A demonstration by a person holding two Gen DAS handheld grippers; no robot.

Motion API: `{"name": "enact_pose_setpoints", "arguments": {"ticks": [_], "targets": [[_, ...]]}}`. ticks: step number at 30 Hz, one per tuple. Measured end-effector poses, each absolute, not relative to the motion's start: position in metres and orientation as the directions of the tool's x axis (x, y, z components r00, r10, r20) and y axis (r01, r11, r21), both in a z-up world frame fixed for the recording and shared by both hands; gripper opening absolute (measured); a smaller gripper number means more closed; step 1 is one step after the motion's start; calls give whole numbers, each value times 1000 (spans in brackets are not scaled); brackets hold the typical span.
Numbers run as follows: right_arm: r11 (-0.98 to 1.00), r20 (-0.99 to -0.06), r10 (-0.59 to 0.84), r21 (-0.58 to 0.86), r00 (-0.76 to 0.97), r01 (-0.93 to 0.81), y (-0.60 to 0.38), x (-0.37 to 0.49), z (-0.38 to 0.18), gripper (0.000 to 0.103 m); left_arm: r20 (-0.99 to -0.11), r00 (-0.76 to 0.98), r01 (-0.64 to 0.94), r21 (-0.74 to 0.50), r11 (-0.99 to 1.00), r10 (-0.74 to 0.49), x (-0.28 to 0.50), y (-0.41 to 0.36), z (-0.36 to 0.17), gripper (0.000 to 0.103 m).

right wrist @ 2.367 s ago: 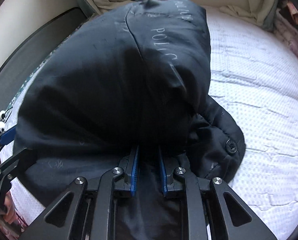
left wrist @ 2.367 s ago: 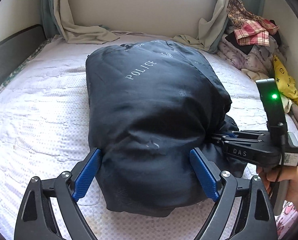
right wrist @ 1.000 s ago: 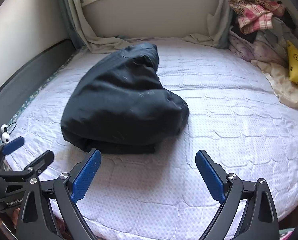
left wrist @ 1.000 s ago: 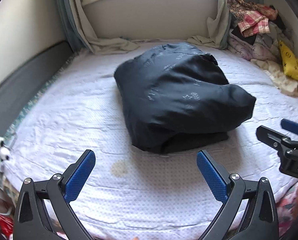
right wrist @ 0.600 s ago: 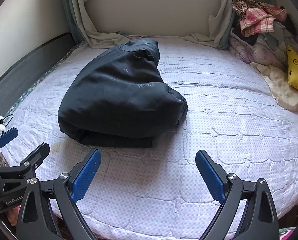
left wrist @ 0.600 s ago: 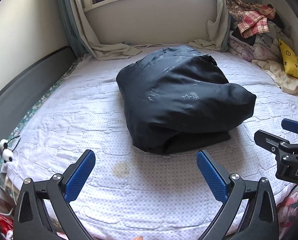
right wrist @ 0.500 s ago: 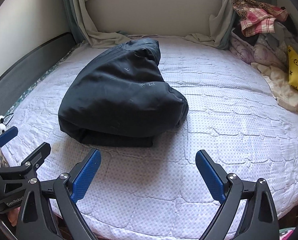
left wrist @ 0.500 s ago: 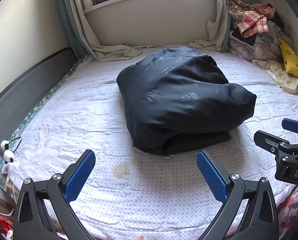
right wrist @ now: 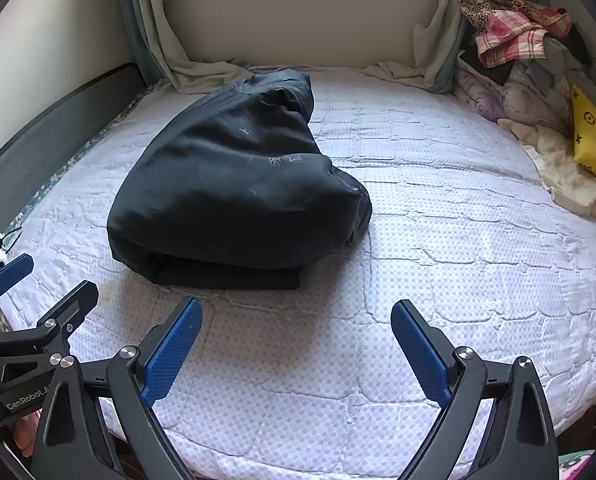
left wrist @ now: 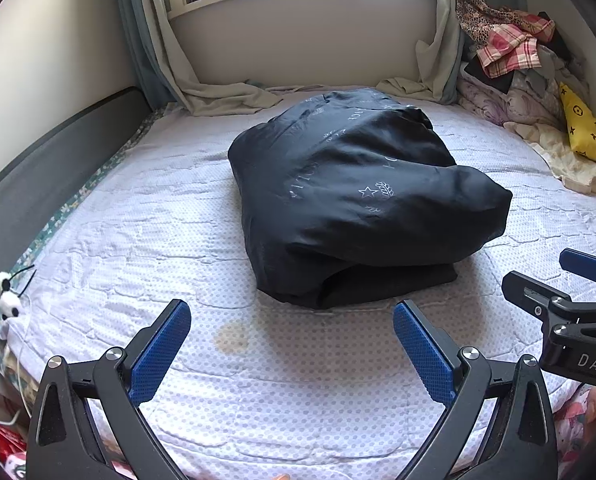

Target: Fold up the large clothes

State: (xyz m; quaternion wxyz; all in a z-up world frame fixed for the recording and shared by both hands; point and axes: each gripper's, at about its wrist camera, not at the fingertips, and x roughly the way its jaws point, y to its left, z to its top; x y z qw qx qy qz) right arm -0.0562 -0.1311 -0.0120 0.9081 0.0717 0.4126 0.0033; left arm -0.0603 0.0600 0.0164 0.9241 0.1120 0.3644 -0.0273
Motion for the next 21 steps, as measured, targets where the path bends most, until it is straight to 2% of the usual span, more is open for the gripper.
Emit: {"name": "enact_pose_setpoints", "arguments": {"ticks": [21], "targets": [[988, -757, 55, 134, 651, 72, -133, -58, -14, 95, -679, 734, 136, 183, 974, 25, -63, 57, 18, 102]]}}
